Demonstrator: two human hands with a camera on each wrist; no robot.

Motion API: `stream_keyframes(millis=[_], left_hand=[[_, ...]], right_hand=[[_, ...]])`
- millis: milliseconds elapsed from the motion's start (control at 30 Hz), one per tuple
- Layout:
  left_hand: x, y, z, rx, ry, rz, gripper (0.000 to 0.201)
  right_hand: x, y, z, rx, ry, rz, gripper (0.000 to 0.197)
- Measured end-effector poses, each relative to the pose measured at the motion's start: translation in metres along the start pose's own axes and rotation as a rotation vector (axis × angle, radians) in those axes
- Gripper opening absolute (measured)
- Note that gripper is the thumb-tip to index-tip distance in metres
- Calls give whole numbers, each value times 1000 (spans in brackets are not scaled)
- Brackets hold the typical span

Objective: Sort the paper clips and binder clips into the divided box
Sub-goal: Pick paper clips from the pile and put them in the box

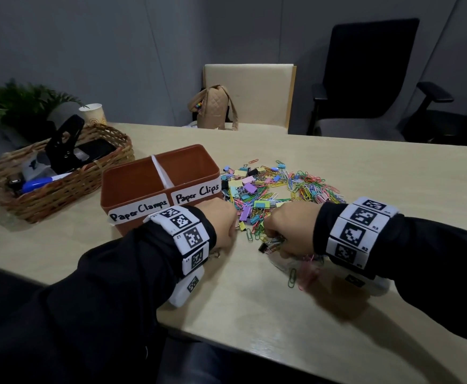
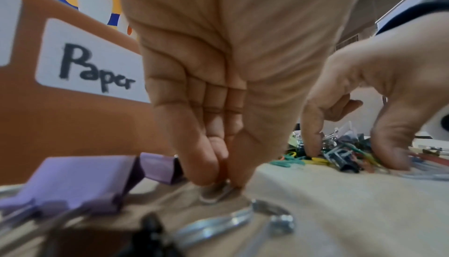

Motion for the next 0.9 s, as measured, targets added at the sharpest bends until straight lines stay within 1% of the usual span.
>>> stream_keyframes(millis=[33,200,267,333,400,467,567,667,700,767,833,900], left_hand=[[0,2,0,9,-3,-10,8],[0,9,2,71,5,-46,13],[3,7,8,124,35,-38,11],[7,-2,18,167,100,12,11],[10,-14,31,207,172,69,16],[11,-25,37,255,199,106,18],[8,-38,31,324,176,167,22],[7,-49,15,485,123,237,27],[7,-53,9,533,107,268,27],[11,-66,-6,599,64,375,24],[18,-86,-25,635,30,537,22],[28,-105,-46,641,-3,685,20]], right_hand=[[-2,-1,-1,11,-7,-2,27],[-3,1,-9,30,-49,-41,11],[-2,4,-12,54,-60,-50,13],[-3,8,-12,45,-69,-38,13],[-5,8,-6,-50,-52,5,5],[-4,2,7,-213,-2,62,8],[1,-11,29,-450,89,140,10],[-1,-23,46,-687,159,211,20],[-4,-28,50,-736,178,238,23],[-12,-41,58,-796,219,298,20],[-20,-56,63,-882,243,371,16],[-33,-70,62,-1009,225,417,13]])
Point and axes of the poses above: each hand's wrist, its own x-axis away from the middle knuckle, its own y-axis out of the palm, z = x × y, the point moved 10 cm from there along -x, towards the middle knuckle, and after that the axes turned 8 degrees about x, right-handed, at the moved point
